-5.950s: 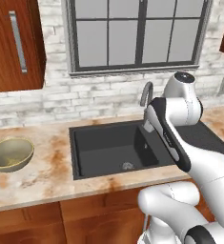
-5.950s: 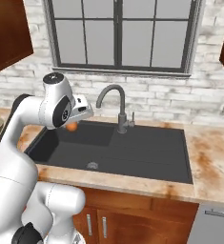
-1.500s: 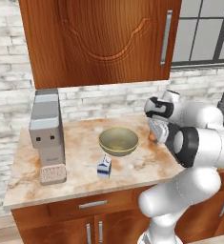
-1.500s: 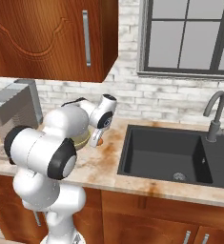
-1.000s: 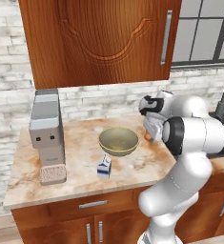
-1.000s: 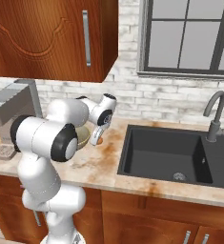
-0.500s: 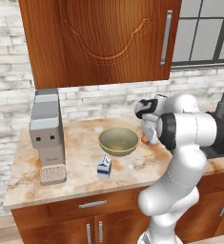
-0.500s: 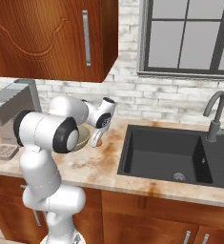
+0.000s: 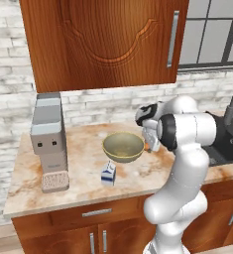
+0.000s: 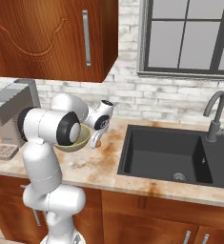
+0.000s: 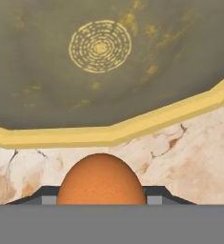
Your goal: Gather the eggs and milk located in the vicinity of the sink area and place them right next to the bowl.
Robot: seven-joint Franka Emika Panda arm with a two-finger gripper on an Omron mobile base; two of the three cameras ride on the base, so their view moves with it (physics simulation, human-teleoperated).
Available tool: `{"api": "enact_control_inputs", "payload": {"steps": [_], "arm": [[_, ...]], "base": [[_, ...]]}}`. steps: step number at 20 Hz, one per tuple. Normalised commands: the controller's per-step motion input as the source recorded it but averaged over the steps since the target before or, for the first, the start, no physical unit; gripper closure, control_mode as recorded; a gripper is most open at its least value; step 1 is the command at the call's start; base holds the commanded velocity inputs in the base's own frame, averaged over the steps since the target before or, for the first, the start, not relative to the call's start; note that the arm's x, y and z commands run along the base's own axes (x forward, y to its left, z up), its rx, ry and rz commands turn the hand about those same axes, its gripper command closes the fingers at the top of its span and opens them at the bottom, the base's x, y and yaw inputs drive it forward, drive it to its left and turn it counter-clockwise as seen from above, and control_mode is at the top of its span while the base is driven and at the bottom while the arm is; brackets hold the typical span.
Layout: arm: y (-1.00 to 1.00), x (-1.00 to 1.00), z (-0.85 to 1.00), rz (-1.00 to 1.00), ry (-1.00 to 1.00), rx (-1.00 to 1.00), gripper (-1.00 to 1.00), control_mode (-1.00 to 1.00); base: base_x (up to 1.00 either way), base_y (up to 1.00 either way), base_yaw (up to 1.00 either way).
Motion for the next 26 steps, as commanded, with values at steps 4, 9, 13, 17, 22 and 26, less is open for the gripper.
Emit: {"api": "enact_control_inputs", "payload": {"steps": [4,9,13,17,22,26], "arm": [[0.04,0.16,-0.14,0.0,0.0,0.0,1.0,-1.0],[0.04,0.15,-0.17,0.0,0.0,0.0,1.0,-1.0],[0.07,0.12,-0.19,0.0,0.0,-0.01,1.0,-1.0],[0.06,0.07,-0.17,0.0,0.0,-0.01,1.0,-1.0],[0.06,0.04,-0.12,0.0,0.0,-0.01,1.0,-1.0],[0.05,0.0,-0.03,0.0,0.0,0.0,-1.0,-1.0]], "base": [[0.0,0.0,0.0],[0.0,0.0,0.0],[0.0,0.0,0.0],[0.0,0.0,0.0],[0.0,0.0,0.0],[0.0,0.0,0.0]]}}
